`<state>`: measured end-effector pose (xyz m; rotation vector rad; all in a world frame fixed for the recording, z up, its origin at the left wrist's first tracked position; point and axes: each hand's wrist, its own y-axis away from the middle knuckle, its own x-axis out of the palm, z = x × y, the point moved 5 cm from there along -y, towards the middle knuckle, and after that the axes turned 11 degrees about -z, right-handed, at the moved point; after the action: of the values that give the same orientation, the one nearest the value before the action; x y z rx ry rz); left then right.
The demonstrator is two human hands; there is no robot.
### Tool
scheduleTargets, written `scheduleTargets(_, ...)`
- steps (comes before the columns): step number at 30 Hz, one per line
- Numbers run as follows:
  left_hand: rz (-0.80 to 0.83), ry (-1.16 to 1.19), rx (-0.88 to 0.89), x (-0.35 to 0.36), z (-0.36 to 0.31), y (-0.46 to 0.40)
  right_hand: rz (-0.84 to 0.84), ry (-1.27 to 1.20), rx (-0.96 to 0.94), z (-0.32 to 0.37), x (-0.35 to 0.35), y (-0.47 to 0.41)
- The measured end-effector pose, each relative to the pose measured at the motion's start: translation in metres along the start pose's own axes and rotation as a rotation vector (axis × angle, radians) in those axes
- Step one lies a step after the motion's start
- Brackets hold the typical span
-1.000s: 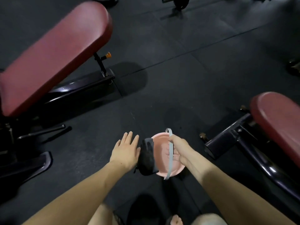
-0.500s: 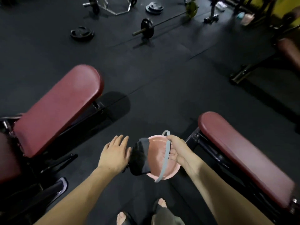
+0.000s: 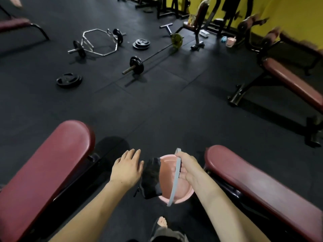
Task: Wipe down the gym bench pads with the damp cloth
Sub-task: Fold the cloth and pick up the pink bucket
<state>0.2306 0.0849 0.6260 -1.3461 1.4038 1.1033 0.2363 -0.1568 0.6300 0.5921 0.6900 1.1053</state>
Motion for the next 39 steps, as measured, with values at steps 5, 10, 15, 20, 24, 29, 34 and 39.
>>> scheduleTargets(5, 0.002, -0.03, 0.096, -0.009, -0.013, -0.099, -0.025, -0.019, -0.024, 0.086, 0.006, -0.049)
scheduleTargets(10, 0.024, -0.048, 0.199, -0.013, -0.026, -0.224, -0.068, -0.096, -0.05, 0.171, 0.013, -0.115)
scheduleTargets(15, 0.014, -0.025, 0.31, -0.015, -0.045, -0.384, -0.184, -0.182, -0.044, 0.267, 0.029, -0.199)
scheduleTargets(20, 0.043, 0.004, 0.402, -0.029, -0.069, -0.534, -0.251, -0.302, -0.042, 0.372, 0.042, -0.272)
scheduleTargets(24, 0.036, 0.011, 0.471, -0.044, -0.095, -0.646, -0.33, -0.366, -0.035, 0.46, 0.051, -0.329)
scheduleTargets(29, 0.046, 0.024, 0.507, -0.04, -0.131, -0.79, -0.318, -0.384, -0.035, 0.574, 0.069, -0.416)
scheduleTargets(34, 0.061, 0.017, 0.475, -0.019, -0.164, -0.945, -0.254, -0.341, -0.074, 0.684, 0.079, -0.519)
scheduleTargets(39, 0.079, 0.006, 0.42, -0.01, -0.19, -1.085, -0.181, -0.259, -0.11, 0.801, 0.089, -0.612)
